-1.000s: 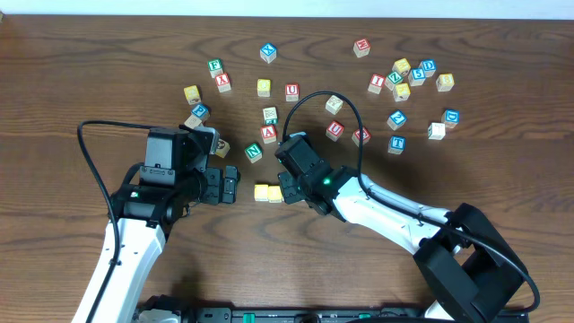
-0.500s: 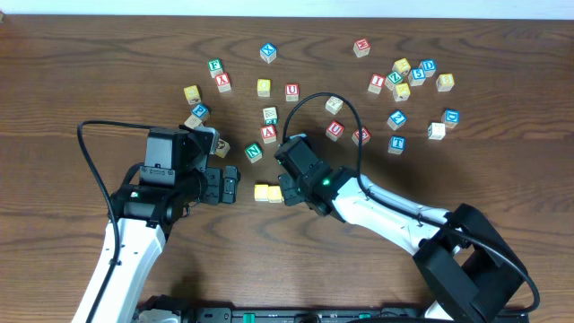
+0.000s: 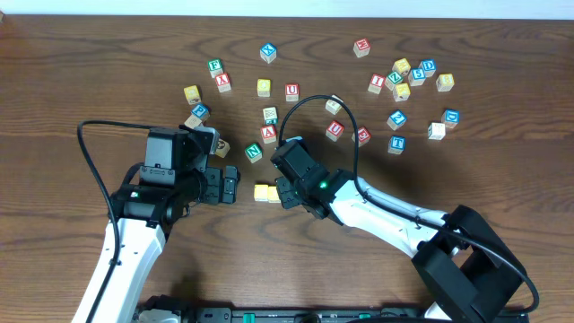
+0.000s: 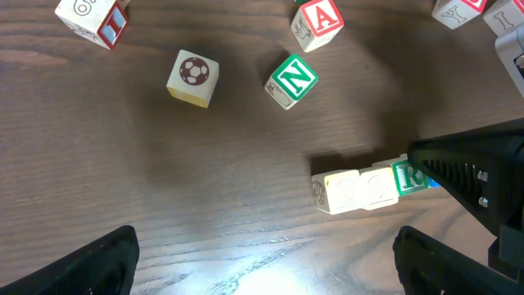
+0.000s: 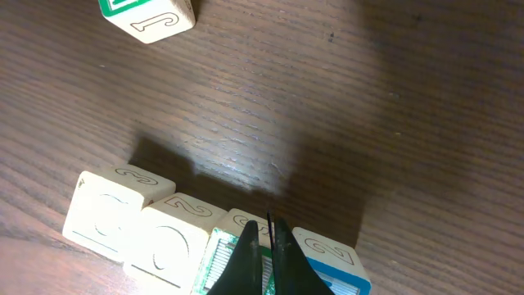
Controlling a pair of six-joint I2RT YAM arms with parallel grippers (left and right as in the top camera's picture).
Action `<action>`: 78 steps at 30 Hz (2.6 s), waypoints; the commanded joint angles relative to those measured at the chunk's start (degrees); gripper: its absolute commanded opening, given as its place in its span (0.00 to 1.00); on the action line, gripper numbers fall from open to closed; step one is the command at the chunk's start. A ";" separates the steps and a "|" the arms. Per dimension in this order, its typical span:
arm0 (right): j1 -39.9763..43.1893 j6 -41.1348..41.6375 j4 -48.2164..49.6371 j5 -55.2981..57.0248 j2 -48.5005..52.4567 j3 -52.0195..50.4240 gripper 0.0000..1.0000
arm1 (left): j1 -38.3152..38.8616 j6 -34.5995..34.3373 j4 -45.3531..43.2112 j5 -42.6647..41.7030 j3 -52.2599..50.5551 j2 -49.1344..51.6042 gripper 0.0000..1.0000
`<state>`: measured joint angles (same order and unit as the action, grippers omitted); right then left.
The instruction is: Spell out CORL
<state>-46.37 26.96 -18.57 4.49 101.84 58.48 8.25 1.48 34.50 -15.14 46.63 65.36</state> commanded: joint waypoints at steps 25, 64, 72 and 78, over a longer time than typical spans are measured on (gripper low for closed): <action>10.19 -0.04 2.45 7.61 -0.50 0.79 0.01 | -0.26 -0.04 0.13 -0.26 -0.02 0.13 0.98; 15.30 -0.04 -10.86 22.34 -23.04 0.79 0.99 | -0.26 -0.04 0.13 -0.26 -0.02 0.13 0.98; 15.30 -0.04 -10.86 22.32 -23.04 0.79 0.99 | -0.26 -0.04 0.13 -0.28 -0.02 0.13 0.98; 15.30 -0.04 -10.93 21.73 -23.04 0.79 0.99 | -0.26 -0.04 0.13 -0.26 -0.02 0.13 0.98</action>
<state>-31.33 26.70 -29.34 25.50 79.24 58.48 8.25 1.48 34.50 -15.14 46.63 65.39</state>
